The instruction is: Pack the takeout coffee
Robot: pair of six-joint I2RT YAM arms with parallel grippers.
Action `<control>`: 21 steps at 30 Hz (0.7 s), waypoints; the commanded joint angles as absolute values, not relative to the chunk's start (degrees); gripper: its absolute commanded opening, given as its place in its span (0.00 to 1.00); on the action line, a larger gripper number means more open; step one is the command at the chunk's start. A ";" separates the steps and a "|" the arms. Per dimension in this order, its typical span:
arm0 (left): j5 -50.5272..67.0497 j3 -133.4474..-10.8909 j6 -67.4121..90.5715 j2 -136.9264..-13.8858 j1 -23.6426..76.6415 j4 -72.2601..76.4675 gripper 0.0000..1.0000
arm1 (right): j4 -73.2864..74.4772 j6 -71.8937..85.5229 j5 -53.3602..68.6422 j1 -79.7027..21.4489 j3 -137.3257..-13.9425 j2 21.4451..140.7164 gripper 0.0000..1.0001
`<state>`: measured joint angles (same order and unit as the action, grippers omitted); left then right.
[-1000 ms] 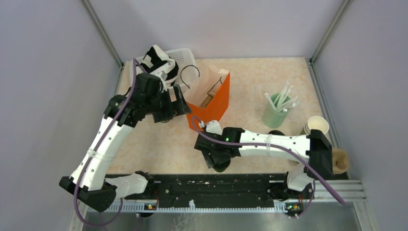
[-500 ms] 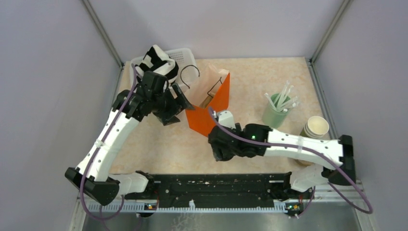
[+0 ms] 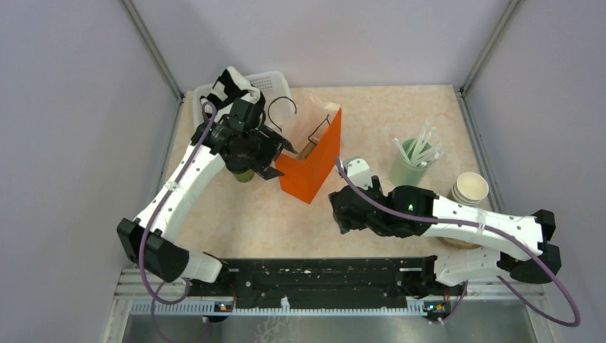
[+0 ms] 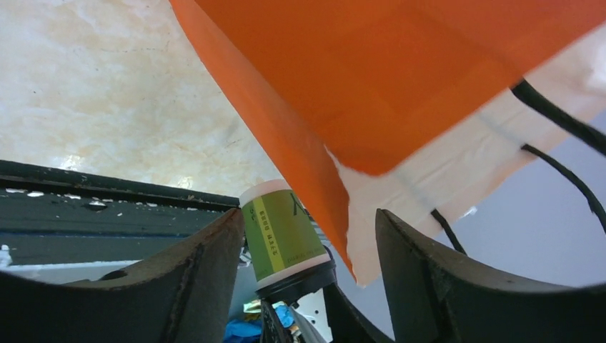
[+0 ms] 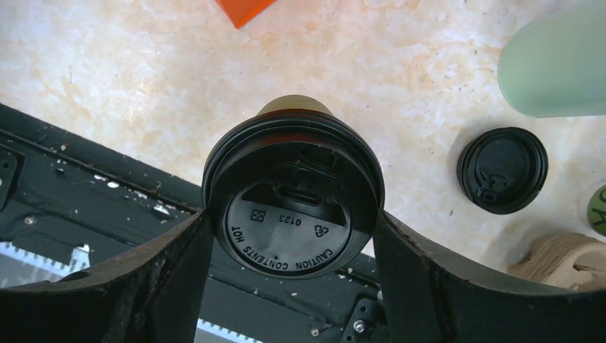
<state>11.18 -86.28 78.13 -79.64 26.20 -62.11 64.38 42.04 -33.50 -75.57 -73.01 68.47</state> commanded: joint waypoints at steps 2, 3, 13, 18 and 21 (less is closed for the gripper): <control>13.06 -87.98 84.20 -81.57 26.35 -63.19 0.62 | 65.80 39.91 -38.16 -75.46 -74.64 66.68 0.52; 12.69 -88.85 84.28 -82.13 26.60 -63.58 0.61 | 66.35 39.53 -38.74 -75.42 -75.36 66.74 0.52; 10.01 -92.63 82.96 -85.86 29.26 -69.54 0.47 | 68.92 27.92 -44.22 -75.08 -82.84 66.53 0.50; 7.22 -97.10 76.97 -88.29 29.33 -71.21 0.28 | 66.30 19.30 -44.96 -75.01 -88.13 66.61 0.45; 6.35 -100.63 68.16 -90.32 29.42 -71.45 0.23 | 66.94 15.56 -47.39 -74.93 -91.38 66.71 0.45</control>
<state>8.40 -95.42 78.63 -88.03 29.17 -70.32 68.36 23.49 -42.96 -75.50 -85.78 68.27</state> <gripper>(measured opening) 0.253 0.743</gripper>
